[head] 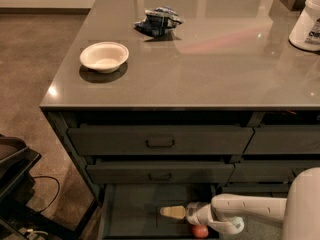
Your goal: Place apple into bottom drawer
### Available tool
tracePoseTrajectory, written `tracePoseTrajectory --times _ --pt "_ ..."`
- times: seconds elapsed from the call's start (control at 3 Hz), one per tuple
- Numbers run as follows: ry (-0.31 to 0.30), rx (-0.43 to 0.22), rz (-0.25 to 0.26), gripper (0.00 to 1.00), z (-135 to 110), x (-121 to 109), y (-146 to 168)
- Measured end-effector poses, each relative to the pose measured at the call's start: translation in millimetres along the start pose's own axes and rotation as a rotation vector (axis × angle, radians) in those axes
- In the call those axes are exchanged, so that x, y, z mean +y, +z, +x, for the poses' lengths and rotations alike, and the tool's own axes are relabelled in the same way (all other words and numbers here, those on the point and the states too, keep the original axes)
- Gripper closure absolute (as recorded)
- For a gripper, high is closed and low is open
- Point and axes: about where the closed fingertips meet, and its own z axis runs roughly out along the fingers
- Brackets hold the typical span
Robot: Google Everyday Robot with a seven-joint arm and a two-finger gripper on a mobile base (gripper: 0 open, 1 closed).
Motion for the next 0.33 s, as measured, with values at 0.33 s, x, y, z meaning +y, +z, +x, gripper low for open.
tracePoseTrajectory --times 0.33 --pt "0.0 0.0 0.0 0.0 0.0 0.0 0.0"
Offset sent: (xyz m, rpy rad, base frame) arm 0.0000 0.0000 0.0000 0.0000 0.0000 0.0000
